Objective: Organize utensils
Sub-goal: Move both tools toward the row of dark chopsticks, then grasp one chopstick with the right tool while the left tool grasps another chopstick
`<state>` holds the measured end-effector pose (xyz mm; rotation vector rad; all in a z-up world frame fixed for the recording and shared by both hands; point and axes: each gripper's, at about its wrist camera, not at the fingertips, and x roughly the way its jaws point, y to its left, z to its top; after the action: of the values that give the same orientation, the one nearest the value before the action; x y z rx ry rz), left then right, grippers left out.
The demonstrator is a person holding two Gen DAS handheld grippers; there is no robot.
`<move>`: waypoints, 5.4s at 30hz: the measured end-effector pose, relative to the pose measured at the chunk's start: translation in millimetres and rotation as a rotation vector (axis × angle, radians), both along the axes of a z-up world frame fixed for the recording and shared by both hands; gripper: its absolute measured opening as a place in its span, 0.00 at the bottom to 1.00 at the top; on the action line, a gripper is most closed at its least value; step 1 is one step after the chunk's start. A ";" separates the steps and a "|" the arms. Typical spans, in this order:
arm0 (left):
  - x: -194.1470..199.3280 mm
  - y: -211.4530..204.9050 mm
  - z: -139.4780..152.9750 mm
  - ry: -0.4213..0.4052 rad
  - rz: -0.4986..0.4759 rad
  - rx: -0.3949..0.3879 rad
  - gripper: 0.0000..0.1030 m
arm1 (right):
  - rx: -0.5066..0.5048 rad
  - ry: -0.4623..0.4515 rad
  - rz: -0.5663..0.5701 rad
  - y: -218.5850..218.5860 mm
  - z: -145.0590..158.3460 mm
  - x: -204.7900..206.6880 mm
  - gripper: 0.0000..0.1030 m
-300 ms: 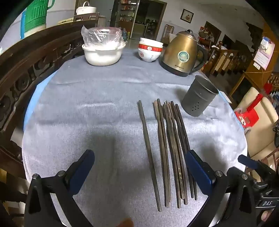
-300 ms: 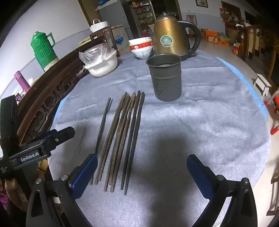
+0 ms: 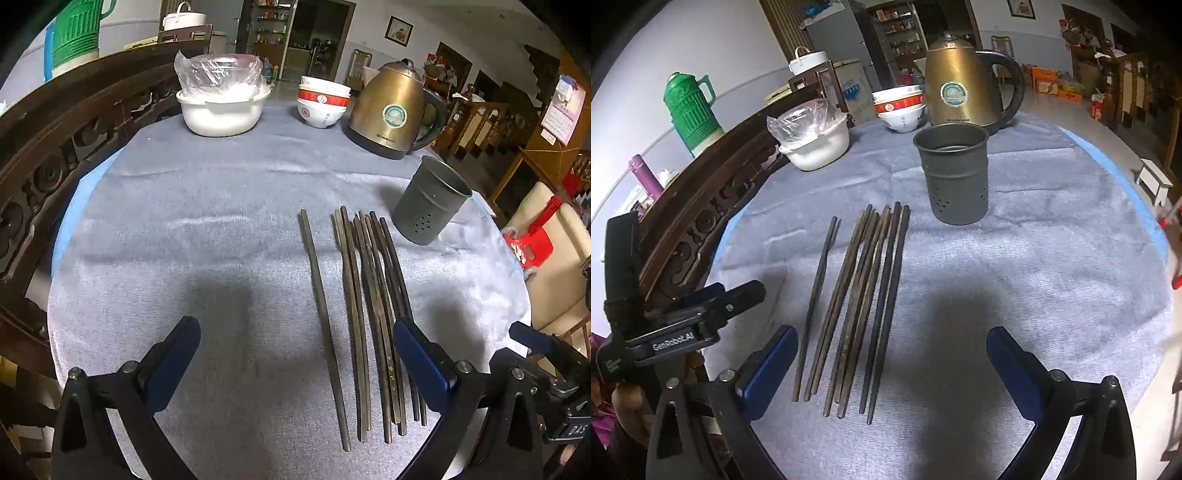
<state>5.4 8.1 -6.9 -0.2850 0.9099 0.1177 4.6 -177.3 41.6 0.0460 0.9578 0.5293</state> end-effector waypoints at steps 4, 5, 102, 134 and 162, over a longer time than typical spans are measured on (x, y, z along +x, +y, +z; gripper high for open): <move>-0.5 1.4 2.6 -0.008 0.005 0.008 1.00 | 0.004 0.022 0.000 1.1 1.8 10.3 1.00; -2.8 0.7 3.4 -0.009 0.010 0.015 1.00 | 0.004 0.020 -0.001 1.5 2.2 10.4 1.00; 12.8 27.3 -15.1 0.145 0.080 -0.023 0.89 | -0.043 0.219 -0.036 12.9 -24.6 72.0 0.65; 70.9 33.6 -33.0 0.310 0.043 -0.135 0.57 | -0.276 0.365 0.057 51.0 -64.7 132.9 0.07; 110.0 -0.3 -59.1 0.638 -0.145 -0.141 0.06 | -0.304 0.391 0.187 53.9 -65.8 137.6 0.10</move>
<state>115.4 7.8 -66.0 -0.3171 1.5731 0.0070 142.2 -123.3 -24.2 -0.2233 1.4266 0.5516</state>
